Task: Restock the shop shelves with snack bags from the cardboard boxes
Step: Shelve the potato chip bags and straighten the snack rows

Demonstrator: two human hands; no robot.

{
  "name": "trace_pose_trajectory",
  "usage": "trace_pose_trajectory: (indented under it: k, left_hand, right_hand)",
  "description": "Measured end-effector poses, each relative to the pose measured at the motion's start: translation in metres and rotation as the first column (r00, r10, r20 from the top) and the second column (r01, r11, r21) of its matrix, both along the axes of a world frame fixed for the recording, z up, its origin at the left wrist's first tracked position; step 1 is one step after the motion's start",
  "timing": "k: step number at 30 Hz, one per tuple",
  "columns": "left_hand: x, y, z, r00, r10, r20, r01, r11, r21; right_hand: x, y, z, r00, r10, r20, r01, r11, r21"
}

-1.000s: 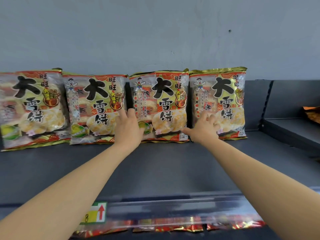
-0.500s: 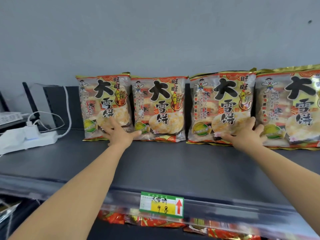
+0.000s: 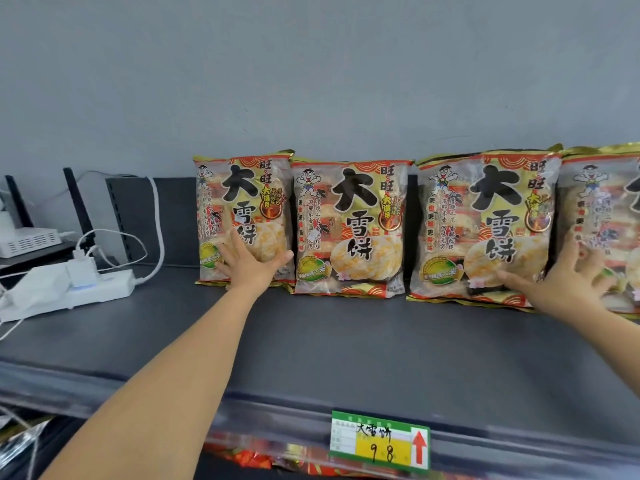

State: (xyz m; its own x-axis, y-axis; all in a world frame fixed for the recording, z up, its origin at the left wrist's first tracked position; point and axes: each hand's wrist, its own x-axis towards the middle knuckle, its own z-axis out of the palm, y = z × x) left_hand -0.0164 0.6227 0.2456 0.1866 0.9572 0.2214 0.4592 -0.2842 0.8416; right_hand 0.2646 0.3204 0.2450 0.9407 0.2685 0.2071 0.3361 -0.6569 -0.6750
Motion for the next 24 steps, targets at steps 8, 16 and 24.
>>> trace_pose_trajectory:
  k: [8,16,24]
  left_hand:
    - [0.024,-0.024,-0.003,0.941,-0.134,-0.311,0.189,0.97,0.155]
    - [0.041,-0.023,-0.005,0.92,-0.038,-0.39,0.138,0.963,0.232]
    - [0.046,-0.034,-0.006,0.9,0.039,-0.435,0.125,0.931,0.342]
  right_hand:
    - [0.004,-0.005,0.002,0.999,-0.049,0.015,0.049,0.999,0.018]
    - [0.021,-0.018,0.001,0.997,-0.072,0.015,0.073,0.997,-0.003]
    - [0.023,-0.021,-0.002,0.998,-0.059,0.031,0.06,0.998,-0.032]
